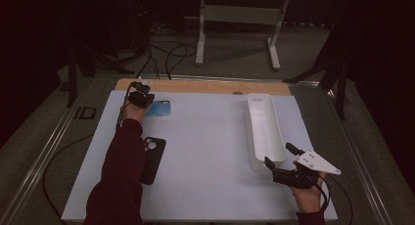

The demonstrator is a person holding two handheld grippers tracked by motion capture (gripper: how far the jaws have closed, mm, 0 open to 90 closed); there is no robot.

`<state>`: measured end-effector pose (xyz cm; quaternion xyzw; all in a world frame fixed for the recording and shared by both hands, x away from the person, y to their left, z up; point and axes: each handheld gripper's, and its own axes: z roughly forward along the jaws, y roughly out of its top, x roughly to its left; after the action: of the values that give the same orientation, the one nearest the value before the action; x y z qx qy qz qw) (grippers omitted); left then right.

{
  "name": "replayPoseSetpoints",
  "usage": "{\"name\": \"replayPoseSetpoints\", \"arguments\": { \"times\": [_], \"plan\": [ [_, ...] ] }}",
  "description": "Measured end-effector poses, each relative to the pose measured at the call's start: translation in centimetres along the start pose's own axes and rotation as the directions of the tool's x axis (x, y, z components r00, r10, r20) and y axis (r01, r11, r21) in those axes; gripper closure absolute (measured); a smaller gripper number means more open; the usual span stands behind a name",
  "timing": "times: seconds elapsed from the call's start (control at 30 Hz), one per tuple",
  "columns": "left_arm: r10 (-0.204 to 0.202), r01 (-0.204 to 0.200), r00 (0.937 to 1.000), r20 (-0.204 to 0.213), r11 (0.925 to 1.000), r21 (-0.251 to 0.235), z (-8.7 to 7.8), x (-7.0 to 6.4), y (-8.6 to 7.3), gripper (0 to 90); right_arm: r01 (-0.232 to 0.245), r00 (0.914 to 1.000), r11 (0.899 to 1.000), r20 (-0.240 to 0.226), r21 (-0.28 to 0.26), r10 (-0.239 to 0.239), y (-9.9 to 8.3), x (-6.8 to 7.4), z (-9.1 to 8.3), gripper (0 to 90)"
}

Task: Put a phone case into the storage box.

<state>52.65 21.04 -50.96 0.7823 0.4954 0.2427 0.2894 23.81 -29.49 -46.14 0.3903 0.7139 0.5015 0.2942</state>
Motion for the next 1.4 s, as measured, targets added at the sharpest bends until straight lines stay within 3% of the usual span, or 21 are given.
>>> {"name": "replayPoseSetpoints", "arguments": {
  "times": [0.23, 0.53, 0.8, 0.93, 1.0, 1.13, 1.2, 1.4],
  "plan": [
    [-0.064, 0.064, 0.9978, -0.017, 0.9979, 0.011, 1.3, 1.4, -0.5, 89.6, 0.002, 0.9998, 1.0, 0.021, 0.016, -0.002, -0.1, 0.1, 0.1, 9.0],
    [-0.065, 0.066, 0.9976, -0.026, 0.9975, 0.027, 2.1, 1.5, -0.9, 89.7, 0.015, 0.9997, 0.999, 0.017, 0.034, -0.015, -0.4, 0.4, 0.6, 9.0],
    [-0.067, 0.068, 0.9977, -0.013, 0.996, 0.057, 1.6, 1.7, -1.1, 90.0, 0.014, 0.9998, 0.999, 0.016, 0.029, -0.014, -0.3, 0.3, 0.6, 9.0],
    [-0.006, 0.008, 0.9999, -0.015, 0.9928, 0.12, 0.1, 1.5, -1.9, 90.0, 0.014, 0.9999, 1.0, 0.006, 0.018, -0.014, -0.2, 0.4, 0.6, 9.0],
    [0.005, -0.002, 0.9997, -0.022, 0.9919, 0.127, -0.1, 1.4, -2.1, 90.0, 0.012, 0.9999, 1.0, 0.001, 0.017, -0.012, -0.1, 0.4, 0.5, 9.0],
    [0.041, -0.034, 0.9987, -0.031, 0.9832, 0.179, -1.5, 1.3, -3.7, 89.9, 0.007, 0.9999, 1.0, -0.009, -0.005, -0.007, 0.2, 0.4, 0.3, 9.1],
    [0.02, -0.015, 0.9994, -0.029, 0.9872, 0.159, -2.1, 1.2, -4.5, 90.0, 0.006, 0.9999, 1.0, -0.01, -0.007, -0.007, 0.2, 0.3, 0.2, 9.0],
    [0.03, -0.025, 0.9991, -0.032, 0.9904, 0.136, -3.6, 0.0, -6.1, 89.9, -0.007, 0.9997, 1.0, -0.025, -0.018, 0.007, 0.2, 0.2, 0.2, 9.1]
  ]
}}
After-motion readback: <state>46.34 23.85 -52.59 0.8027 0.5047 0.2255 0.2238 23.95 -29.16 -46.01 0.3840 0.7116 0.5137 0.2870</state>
